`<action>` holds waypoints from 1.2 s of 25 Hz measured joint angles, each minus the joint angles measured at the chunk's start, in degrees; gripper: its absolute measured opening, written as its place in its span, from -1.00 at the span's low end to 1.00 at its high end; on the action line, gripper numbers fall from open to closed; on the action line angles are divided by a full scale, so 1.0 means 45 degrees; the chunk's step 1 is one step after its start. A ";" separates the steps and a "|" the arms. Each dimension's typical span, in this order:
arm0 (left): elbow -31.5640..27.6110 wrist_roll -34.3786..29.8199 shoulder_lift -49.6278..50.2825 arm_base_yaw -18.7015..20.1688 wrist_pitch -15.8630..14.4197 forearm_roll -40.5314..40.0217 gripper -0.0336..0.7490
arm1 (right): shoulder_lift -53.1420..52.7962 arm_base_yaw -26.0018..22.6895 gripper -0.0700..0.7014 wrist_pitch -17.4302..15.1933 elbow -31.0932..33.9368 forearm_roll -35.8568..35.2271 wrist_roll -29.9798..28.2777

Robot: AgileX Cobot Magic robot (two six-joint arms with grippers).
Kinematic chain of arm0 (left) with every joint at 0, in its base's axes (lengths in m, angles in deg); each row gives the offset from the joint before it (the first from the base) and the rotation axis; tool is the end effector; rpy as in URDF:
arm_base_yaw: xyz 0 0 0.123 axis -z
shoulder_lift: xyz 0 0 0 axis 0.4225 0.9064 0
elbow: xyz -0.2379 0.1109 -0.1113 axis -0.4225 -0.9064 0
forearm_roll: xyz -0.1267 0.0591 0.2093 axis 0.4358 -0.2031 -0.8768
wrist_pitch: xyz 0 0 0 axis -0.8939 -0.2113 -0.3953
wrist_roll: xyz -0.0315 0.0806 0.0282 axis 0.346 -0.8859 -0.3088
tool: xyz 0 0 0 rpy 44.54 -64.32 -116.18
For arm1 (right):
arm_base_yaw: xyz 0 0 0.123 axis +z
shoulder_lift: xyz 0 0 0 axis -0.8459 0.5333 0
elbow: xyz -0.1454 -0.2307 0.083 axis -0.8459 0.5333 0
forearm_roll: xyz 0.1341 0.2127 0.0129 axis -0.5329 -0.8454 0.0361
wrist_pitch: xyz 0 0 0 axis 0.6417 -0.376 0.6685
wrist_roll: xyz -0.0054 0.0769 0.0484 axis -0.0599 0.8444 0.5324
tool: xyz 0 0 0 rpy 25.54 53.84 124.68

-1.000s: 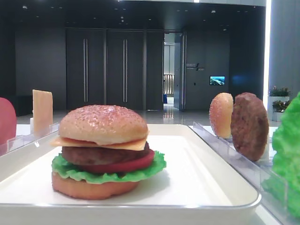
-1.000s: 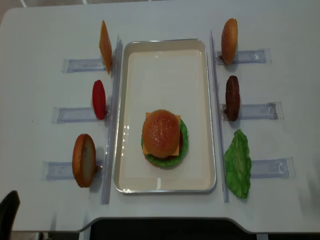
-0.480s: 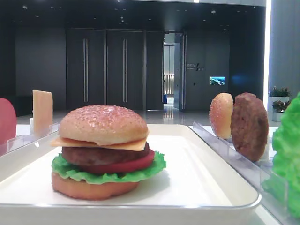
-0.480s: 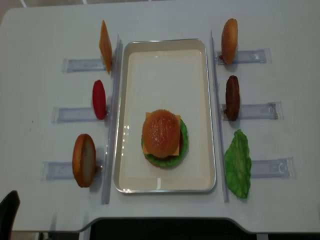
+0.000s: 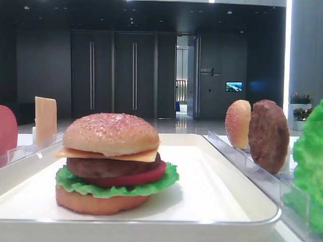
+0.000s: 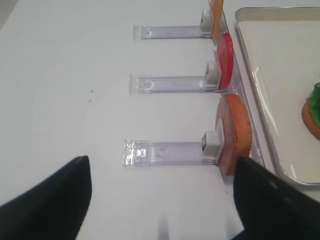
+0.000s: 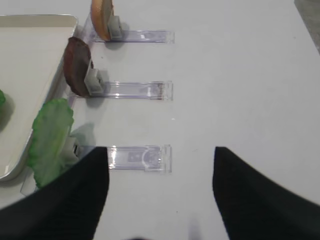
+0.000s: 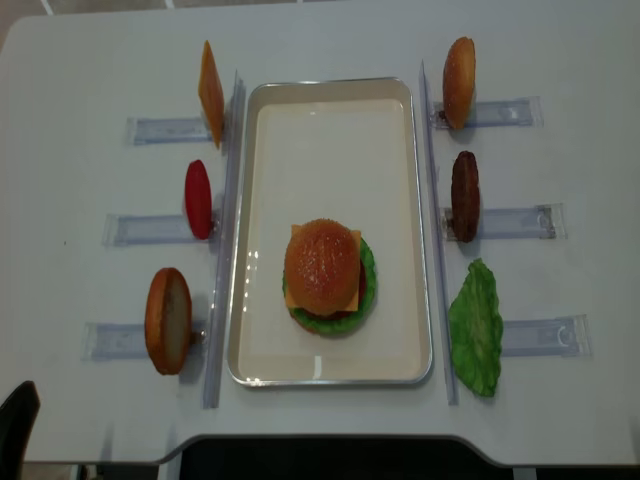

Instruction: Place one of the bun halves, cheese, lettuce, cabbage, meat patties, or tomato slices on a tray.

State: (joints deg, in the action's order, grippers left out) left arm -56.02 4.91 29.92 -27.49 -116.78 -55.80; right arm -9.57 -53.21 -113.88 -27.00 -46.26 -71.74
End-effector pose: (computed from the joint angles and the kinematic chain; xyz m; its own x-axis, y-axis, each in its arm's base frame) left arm -0.0062 0.0005 0.2648 -0.5150 -0.0010 -0.8572 -0.0391 0.9990 0.0224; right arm -0.0110 0.0053 0.2731 -0.5101 -0.0461 -0.8589 -0.1402 0.9897 0.0302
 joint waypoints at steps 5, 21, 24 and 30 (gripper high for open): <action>0.0000 0.0000 0.0000 0.0000 0.0000 0.0000 0.85 | -0.0010 0.0000 0.30 0.0056 0.0000 -0.0324 -0.0173; 0.0000 0.0000 0.0000 0.0000 0.0000 0.0000 0.85 | -0.0010 -0.1820 0.30 0.0054 0.0000 -0.0354 -0.0185; 0.0000 0.0000 0.0000 0.0000 0.0000 0.0000 0.85 | -0.0010 -0.1878 0.30 0.0058 0.0000 -0.0383 -0.0200; 0.0000 0.0000 0.0000 0.0000 0.0000 0.0000 0.85 | -0.0010 -0.1902 0.30 0.0058 0.0000 -0.0315 -0.0226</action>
State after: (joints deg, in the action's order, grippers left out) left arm -56.02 4.91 29.92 -27.49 -116.78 -55.80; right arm -9.61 -61.77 -113.62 -27.00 -47.68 -72.75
